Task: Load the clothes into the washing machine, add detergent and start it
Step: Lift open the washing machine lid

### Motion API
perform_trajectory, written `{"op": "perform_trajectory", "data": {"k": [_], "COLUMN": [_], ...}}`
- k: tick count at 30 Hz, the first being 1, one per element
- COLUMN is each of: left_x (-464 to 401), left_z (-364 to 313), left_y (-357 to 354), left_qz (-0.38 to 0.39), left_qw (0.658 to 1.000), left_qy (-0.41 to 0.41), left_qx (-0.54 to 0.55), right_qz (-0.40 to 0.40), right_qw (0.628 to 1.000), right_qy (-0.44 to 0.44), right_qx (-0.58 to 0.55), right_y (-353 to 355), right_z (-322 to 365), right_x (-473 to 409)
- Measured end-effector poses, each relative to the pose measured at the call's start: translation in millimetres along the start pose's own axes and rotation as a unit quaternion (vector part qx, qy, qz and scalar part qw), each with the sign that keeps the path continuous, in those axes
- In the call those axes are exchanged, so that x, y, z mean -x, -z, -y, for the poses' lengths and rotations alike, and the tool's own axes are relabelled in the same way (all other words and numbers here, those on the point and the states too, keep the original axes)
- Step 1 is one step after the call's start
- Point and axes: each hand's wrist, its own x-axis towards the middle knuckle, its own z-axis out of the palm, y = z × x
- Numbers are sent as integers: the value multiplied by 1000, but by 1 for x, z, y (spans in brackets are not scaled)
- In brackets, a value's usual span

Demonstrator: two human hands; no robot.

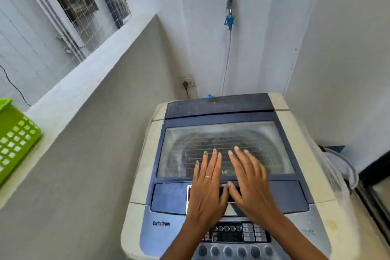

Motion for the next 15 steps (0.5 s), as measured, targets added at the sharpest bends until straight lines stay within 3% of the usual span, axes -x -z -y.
{"op": "perform_trajectory", "data": {"k": [7,15], "left_x": [55,62], "left_z": [-9,-10], "left_y": [-12,-5], "left_qz": [73,31], "left_qw": [996,999], "left_qy": [32,18], "left_qx": [46,22], "right_qz": [42,89], "right_qw": [999,995], "right_qy": [8,-5], "right_qx": [-10,45], "right_y": [-14,-6], "right_z": [13,18], "right_x": [49,58]}}
